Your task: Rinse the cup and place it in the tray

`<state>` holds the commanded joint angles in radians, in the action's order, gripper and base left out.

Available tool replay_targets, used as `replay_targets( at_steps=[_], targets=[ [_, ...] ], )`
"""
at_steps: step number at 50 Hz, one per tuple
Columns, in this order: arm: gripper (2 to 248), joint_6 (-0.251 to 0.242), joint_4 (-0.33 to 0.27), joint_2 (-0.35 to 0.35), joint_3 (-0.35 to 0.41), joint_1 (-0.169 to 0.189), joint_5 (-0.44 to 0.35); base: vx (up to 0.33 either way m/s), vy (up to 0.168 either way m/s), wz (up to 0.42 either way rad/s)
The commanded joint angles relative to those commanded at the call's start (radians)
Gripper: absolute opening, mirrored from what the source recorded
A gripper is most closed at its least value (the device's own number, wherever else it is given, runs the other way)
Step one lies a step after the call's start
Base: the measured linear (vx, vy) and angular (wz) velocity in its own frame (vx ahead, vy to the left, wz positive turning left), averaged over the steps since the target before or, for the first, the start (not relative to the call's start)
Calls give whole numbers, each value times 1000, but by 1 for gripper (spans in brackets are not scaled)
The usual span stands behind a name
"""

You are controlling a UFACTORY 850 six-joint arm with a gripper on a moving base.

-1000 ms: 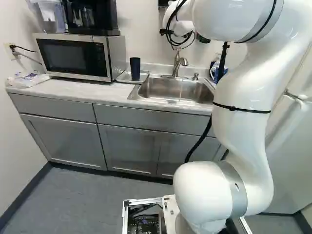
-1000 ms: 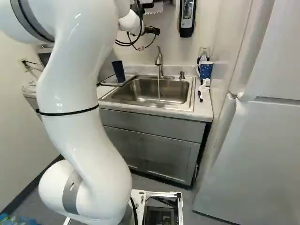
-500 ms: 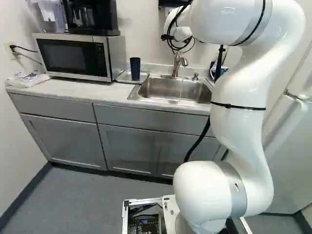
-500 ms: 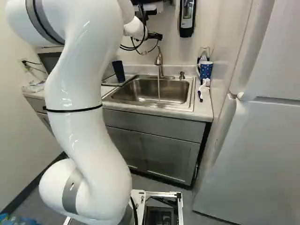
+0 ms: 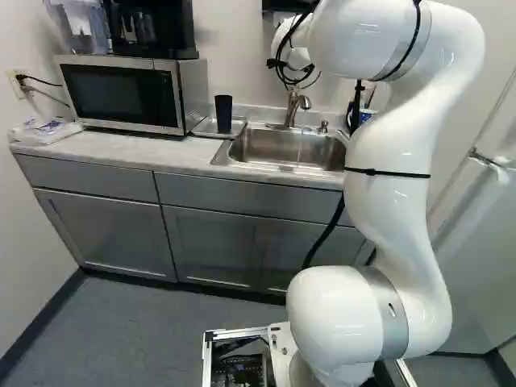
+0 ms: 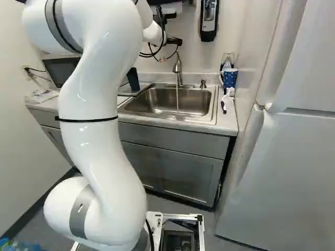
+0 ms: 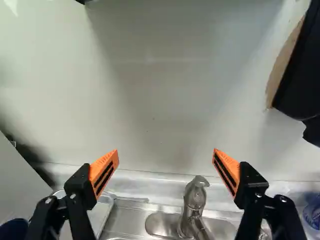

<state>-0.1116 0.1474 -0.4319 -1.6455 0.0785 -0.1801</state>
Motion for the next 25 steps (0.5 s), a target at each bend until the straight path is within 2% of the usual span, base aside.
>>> replay_targets(
  at_steps=[25],
  targets=[
    [247, 0, 0, 0, 0, 0, 20, 0, 0, 0]
  ],
)
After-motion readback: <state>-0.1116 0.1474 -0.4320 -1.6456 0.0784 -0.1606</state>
